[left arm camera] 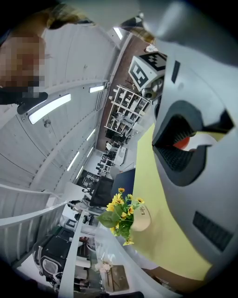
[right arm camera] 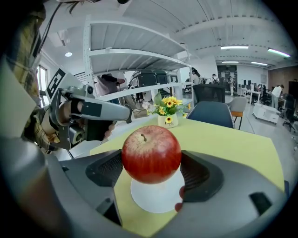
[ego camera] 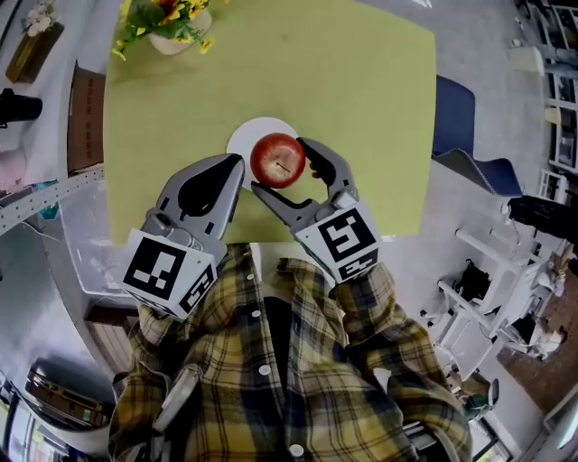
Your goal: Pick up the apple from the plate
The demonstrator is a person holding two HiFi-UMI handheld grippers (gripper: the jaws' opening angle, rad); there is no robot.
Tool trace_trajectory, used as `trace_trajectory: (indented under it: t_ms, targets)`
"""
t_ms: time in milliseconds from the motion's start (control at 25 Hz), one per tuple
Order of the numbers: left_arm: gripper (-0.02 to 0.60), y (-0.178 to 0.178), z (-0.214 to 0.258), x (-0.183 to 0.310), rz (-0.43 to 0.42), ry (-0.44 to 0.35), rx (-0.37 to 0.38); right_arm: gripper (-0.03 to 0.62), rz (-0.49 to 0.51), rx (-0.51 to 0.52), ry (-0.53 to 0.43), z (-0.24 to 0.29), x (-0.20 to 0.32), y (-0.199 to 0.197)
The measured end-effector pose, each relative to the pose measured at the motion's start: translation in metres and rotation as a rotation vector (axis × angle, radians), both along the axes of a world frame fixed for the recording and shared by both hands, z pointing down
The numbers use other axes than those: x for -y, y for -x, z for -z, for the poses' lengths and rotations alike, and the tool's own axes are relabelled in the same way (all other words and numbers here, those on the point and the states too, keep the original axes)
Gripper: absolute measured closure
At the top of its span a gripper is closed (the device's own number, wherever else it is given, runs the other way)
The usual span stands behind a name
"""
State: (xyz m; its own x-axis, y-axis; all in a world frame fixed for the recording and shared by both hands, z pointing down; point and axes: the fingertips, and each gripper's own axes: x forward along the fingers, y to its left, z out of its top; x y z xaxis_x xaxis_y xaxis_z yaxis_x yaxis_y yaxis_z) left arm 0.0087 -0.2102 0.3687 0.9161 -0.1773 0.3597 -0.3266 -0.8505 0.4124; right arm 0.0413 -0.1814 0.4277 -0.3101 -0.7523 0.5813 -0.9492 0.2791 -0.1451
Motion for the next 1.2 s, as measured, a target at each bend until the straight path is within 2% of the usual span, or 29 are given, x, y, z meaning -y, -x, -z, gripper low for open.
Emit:
trace_trajectory:
  t_ms: [760,1200]
  targets:
    - [0.574,-0.023,0.068,-0.006,-0.038,-0.114,-0.038,0.209,-0.028,-0.003,-0.098,0.086,-0.026,-0.019]
    - [0.574,-0.017,0.092,-0.005,-0.005,-0.192,-0.035,0.209,-0.014,0.012,-0.118,0.110,-0.041,-0.015]
